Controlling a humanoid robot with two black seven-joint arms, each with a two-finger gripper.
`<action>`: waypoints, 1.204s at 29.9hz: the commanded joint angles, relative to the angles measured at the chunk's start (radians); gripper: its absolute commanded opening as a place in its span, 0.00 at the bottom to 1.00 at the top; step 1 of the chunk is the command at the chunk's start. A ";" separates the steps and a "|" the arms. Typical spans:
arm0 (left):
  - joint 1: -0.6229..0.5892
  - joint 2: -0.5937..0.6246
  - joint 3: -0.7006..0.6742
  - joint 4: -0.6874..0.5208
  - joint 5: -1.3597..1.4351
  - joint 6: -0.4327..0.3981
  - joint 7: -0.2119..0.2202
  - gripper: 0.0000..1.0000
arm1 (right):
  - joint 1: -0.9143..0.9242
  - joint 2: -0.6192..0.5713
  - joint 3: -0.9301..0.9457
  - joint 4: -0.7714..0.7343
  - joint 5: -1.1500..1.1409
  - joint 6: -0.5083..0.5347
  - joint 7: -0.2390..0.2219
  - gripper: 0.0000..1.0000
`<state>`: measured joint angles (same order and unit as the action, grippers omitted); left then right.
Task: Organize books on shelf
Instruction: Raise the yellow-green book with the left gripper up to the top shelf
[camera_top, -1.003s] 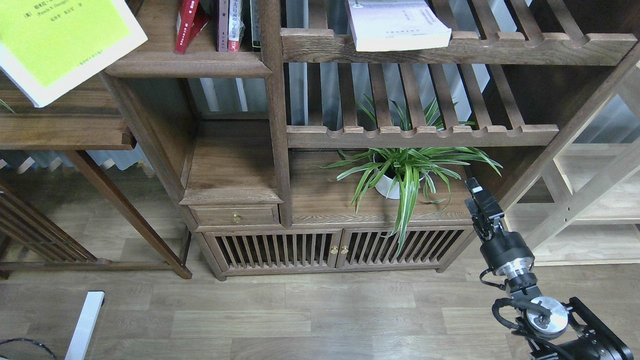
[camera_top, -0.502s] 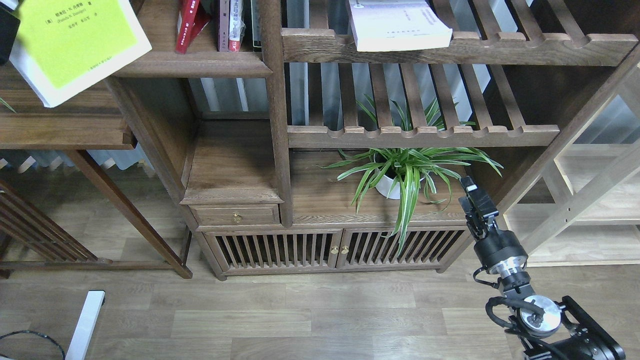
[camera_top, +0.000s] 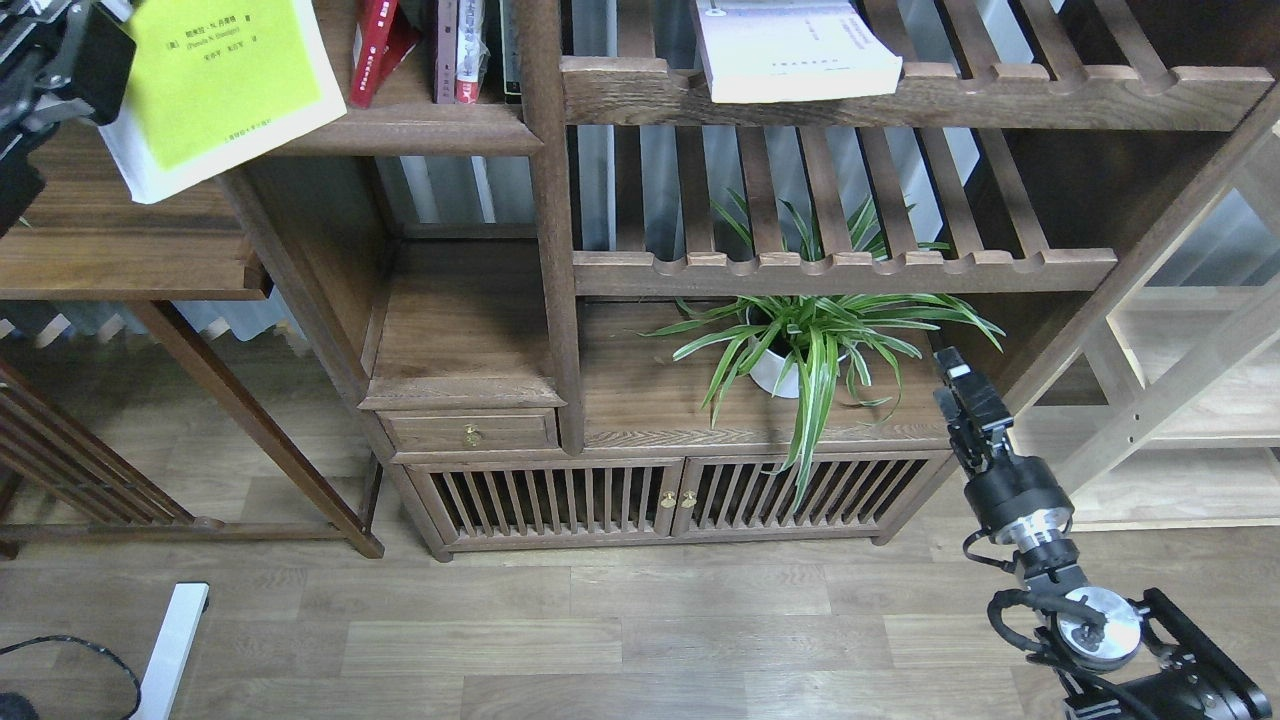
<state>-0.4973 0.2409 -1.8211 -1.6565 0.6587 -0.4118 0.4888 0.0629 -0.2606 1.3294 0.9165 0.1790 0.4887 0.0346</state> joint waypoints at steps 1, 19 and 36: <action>-0.033 0.000 0.022 0.000 0.039 0.060 0.000 0.00 | -0.002 -0.002 0.002 -0.002 0.004 0.000 0.001 0.79; -0.119 -0.061 0.184 -0.016 0.243 0.431 -0.091 0.00 | 0.000 -0.011 -0.012 -0.001 0.000 0.000 -0.002 0.79; -0.173 -0.115 0.379 -0.034 0.424 0.734 -0.183 0.00 | -0.021 -0.043 0.002 -0.004 0.007 0.000 -0.002 0.79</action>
<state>-0.6760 0.1346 -1.4583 -1.6873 1.0500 0.3029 0.3159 0.0492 -0.3005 1.3285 0.9137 0.1827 0.4887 0.0322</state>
